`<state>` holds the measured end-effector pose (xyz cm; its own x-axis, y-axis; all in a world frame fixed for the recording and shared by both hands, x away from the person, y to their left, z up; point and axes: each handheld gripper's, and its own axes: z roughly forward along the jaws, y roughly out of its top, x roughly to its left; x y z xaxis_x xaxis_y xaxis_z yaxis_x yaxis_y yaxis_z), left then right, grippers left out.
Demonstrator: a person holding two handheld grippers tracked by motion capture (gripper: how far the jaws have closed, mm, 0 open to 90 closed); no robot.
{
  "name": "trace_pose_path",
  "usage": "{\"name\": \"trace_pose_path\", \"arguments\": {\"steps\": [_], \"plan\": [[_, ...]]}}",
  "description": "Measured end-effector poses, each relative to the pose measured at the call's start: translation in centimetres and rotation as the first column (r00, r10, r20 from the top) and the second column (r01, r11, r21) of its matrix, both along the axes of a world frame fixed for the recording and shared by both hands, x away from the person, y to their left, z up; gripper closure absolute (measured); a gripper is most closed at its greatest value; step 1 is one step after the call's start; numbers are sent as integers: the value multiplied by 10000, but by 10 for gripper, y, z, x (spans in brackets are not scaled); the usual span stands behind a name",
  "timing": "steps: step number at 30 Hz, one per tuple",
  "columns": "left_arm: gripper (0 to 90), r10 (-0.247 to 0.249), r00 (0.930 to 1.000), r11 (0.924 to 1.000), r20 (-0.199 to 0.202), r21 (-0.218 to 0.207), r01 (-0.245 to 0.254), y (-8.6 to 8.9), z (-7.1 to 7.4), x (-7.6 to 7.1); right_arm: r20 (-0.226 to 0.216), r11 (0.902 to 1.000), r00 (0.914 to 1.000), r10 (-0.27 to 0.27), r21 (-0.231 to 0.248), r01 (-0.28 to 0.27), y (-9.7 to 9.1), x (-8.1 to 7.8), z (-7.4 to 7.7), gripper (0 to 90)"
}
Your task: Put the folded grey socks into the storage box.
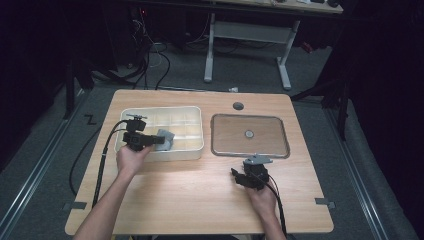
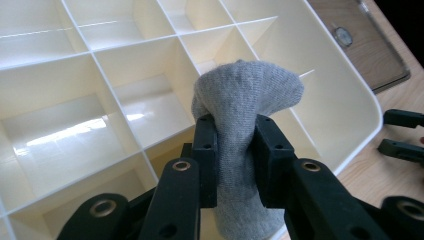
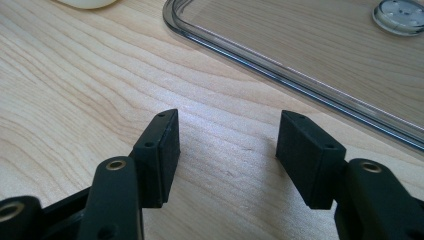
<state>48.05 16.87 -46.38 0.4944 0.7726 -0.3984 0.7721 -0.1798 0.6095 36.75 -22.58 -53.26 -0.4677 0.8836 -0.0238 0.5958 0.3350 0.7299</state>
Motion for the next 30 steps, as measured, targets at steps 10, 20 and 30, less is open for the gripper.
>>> {"name": "trace_pose_path", "arguments": {"steps": [10, 20, 30], "plan": [[747, -31, 10000, 9982, 2, 593, 31, -3, -1, -1, 0, 10000, 10000, 0, -2, 0, 0, 0, 0, 431], [756, -193, 9998, 9919, 49, 1257, 185, -5, -2, -2, 2, 10000, 10000, 0, -4, 0, 0, 0, 0, 431], [756, -109, 9997, 9912, -227, 1320, 138, -5, -4, -1, 5, 10000, 10000, -1, -7, 1, 0, 0, 0, 431]]}}
